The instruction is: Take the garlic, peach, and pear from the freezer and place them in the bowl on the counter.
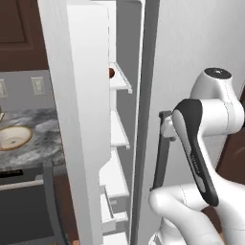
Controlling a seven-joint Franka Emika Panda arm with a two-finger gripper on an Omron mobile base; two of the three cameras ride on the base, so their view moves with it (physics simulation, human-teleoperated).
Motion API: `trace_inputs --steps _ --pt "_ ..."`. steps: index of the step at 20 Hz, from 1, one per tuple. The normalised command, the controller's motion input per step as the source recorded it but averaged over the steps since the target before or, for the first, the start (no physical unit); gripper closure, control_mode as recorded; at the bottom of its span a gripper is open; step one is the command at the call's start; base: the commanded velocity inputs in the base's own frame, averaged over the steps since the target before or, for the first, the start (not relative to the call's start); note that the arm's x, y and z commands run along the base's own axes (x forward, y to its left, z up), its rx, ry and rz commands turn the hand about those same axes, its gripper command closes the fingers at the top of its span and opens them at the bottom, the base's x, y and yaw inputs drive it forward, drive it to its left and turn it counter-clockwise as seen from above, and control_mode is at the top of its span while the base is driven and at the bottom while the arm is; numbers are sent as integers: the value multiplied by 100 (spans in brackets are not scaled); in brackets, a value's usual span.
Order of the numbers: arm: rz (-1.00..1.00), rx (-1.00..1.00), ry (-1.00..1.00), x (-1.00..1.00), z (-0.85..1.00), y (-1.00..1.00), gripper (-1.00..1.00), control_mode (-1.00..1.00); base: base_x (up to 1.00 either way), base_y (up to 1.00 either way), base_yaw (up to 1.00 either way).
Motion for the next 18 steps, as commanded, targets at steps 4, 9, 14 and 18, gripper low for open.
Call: trace_inputs --steps 4,9,14,18 --pt "0 0 0 0 0 0 -100 100 31 23 0" --pt "0 0 0 0 0 0 -100 100 29 -3 0" --pt "0 0 0 0 0 0 -100 100 49 0 0" --pt "0 0 0 0 0 0 -100 100 52 0 0"
